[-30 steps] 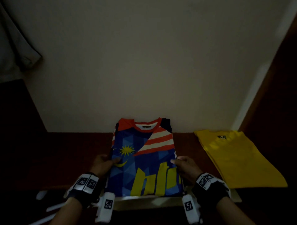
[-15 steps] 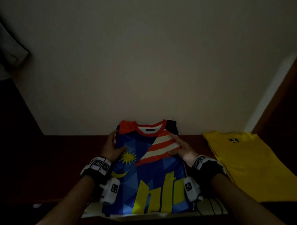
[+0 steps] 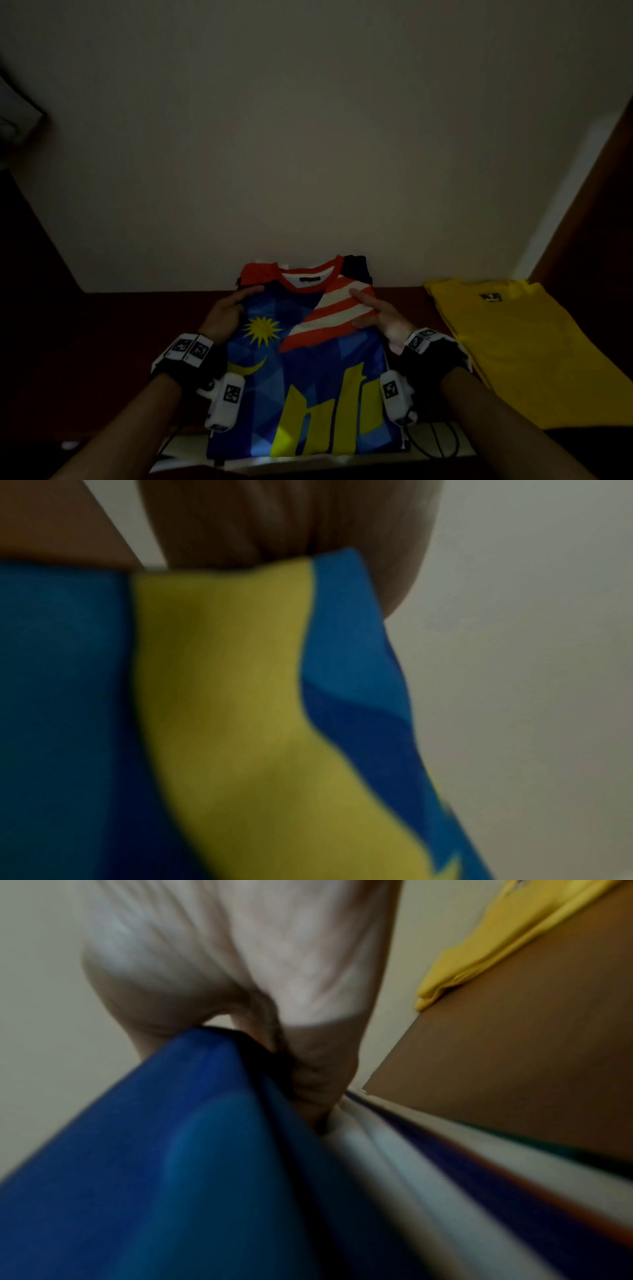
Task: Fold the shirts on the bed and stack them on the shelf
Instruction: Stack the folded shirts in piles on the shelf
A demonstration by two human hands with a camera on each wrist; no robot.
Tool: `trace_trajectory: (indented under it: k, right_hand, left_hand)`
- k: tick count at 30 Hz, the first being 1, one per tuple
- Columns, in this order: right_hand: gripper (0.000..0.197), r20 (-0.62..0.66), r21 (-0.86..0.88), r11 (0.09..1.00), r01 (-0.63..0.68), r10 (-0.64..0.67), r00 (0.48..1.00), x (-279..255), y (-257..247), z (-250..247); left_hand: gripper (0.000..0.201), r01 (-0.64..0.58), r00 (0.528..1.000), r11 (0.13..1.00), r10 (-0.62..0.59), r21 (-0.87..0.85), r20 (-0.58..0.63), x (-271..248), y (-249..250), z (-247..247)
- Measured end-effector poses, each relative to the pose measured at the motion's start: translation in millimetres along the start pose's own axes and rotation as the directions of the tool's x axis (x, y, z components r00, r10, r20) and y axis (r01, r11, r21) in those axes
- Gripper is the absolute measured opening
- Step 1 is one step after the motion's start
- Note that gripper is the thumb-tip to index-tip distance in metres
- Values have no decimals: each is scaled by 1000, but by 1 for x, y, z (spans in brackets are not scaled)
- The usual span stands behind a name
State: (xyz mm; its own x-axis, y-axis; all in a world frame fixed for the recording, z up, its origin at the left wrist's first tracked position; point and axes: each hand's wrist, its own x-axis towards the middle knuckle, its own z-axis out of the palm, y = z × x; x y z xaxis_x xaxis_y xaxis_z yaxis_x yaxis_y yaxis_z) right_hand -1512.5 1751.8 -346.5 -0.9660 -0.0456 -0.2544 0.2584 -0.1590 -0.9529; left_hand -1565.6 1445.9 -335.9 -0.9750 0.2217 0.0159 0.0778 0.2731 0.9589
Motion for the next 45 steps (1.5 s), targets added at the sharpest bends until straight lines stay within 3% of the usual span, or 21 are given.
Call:
trace_trajectory:
  k: [4,7,11,15,20,26,28,29,31,33,35,39,45]
  right_hand:
    - [70,4,-7,998,67,-67,998,-17,-9,-13]
    - [80,13,15,991,134,-134,991,-46,-16,-42]
    - [98,-83,-17,986,168,-169,982,-101,-25,-104]
    - [79,-197,-139,980,140,-166,966,-161,-38,-174]
    - [82,-293,-283,959,30,-116,949,-199,-63,-251]
    - [72,-357,-459,880,-121,-58,932,-173,-123,-326]
    - [58,-410,-416,902,-116,-72,909,-150,-131,-340]
    - [43,-444,-388,914,-115,-76,893,-137,-129,-341]
    - [35,-526,-405,891,-204,-44,850,-111,-110,-346]
    - [45,-563,-450,823,-347,40,825,-92,-84,-350]
    - [50,-589,-458,795,-399,65,806,-78,-65,-356]
    - [44,-601,-490,795,-357,-11,800,-59,-60,-364]
    - [52,-619,-562,764,-318,-133,774,-49,-59,-374]
  left_hand:
    - [49,-34,999,997,32,-73,-29,-9,20,15]
    - [57,-81,993,986,92,-146,71,-19,41,47]
    - [66,-144,967,972,177,-183,183,-32,72,117]
    - [73,-157,938,975,198,-160,285,-39,79,203]
    - [85,-227,882,969,248,-100,400,-33,74,305]
    - [87,-213,876,964,261,-160,405,12,91,377]
    - [89,-207,907,969,242,-137,343,35,86,393]
    - [91,-170,922,979,199,-115,333,44,81,399]
    - [85,-94,922,991,123,-97,368,57,67,412]
    - [80,-41,911,999,31,17,412,66,48,419]
    - [81,15,924,998,-39,66,379,73,38,420]
    - [75,127,960,987,-97,-98,263,91,35,424]
    - [76,72,985,997,-67,-27,160,105,36,419]
